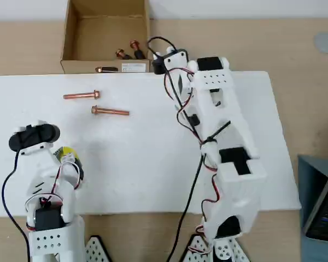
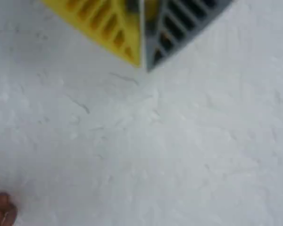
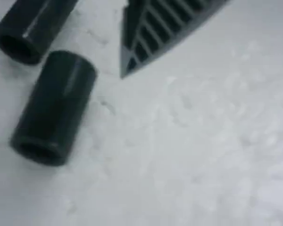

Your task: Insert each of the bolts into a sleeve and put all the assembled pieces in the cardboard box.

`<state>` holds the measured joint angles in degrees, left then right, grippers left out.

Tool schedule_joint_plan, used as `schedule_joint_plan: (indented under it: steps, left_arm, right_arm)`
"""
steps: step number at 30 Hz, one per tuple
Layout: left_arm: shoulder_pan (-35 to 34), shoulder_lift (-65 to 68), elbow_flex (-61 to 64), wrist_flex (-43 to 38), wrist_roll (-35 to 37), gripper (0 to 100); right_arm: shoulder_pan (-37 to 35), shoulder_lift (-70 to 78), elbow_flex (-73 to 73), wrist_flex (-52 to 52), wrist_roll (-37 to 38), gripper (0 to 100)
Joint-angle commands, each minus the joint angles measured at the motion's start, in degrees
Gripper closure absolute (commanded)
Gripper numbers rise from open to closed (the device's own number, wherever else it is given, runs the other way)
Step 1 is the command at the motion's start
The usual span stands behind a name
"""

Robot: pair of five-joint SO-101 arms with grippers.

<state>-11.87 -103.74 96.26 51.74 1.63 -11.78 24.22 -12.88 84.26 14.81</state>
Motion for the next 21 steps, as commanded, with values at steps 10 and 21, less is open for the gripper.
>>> schedule_joint_plan:
  steps: [10,21]
  left_arm:
    - [-0.5,-0.6,0.8,-0.7,0.0,100]
    - [-0.5,-0.6,0.8,-0.7,0.0,100]
  right_arm:
    - [1.5,4.7,0.0,-3.1,2.7,75.6]
    - [1.5,9.3,0.0,-3.3,2.7,88.8]
